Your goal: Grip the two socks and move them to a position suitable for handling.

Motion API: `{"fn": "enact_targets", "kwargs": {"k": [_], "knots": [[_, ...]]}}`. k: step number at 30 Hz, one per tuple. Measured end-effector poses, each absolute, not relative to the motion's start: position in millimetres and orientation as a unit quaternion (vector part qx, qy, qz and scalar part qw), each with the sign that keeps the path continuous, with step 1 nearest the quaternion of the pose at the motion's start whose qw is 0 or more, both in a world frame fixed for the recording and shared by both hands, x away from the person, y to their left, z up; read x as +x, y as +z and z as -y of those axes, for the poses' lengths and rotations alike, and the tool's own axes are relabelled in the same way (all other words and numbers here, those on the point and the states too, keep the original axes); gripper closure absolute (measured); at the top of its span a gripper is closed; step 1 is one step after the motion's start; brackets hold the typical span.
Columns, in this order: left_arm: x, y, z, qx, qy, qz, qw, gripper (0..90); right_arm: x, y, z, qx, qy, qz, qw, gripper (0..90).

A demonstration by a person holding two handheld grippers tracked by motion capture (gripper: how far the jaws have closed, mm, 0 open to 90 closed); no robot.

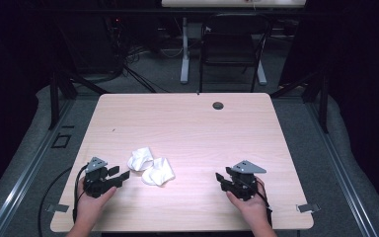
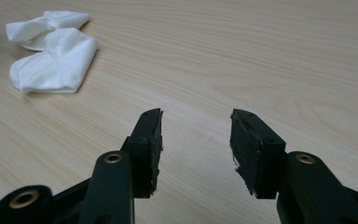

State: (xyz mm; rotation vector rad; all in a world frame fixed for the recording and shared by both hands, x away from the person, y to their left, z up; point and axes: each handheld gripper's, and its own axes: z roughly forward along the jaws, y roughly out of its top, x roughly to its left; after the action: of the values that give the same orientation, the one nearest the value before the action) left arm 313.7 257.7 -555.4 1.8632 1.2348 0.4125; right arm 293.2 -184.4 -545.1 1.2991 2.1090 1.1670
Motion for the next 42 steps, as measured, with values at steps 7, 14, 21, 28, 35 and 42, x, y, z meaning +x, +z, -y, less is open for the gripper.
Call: {"fn": "enact_targets", "kwargs": {"k": [7, 14, 21, 28, 35, 42], "knots": [[311.7, -555.9, -252.1, 0.753, 0.167, -0.482, 0.415, 47.2, 296.5, -552.2, 187.1, 0.478, 0.417, -0.750, 0.189, 54.1], [310.1, -554.1, -252.5, 0.754, 0.171, -0.480, 0.415, 47.2, 294.3, -555.6, 172.1, 0.461, 0.413, -0.762, 0.188, 61.2], [310.5, -551.2, -256.4, 0.744, 0.167, -0.485, 0.428, 52.9, 291.8, -552.5, 146.2, 0.411, 0.385, -0.806, 0.183, 74.2], [317.7, -549.3, -255.8, 0.744, 0.165, -0.484, 0.429, 58.3, 303.1, -553.7, 111.5, 0.373, 0.375, -0.832, 0.167, 73.2], [319.0, -552.8, -256.3, 0.748, 0.164, -0.486, 0.421, 57.9, 319.0, -555.1, 78.9, 0.358, 0.383, -0.840, 0.141, 76.2], [319.9, -556.3, -256.6, 0.747, 0.163, -0.489, 0.420, 56.8, 333.2, -556.7, 45.5, 0.342, 0.373, -0.852, 0.133, 77.4]]}}
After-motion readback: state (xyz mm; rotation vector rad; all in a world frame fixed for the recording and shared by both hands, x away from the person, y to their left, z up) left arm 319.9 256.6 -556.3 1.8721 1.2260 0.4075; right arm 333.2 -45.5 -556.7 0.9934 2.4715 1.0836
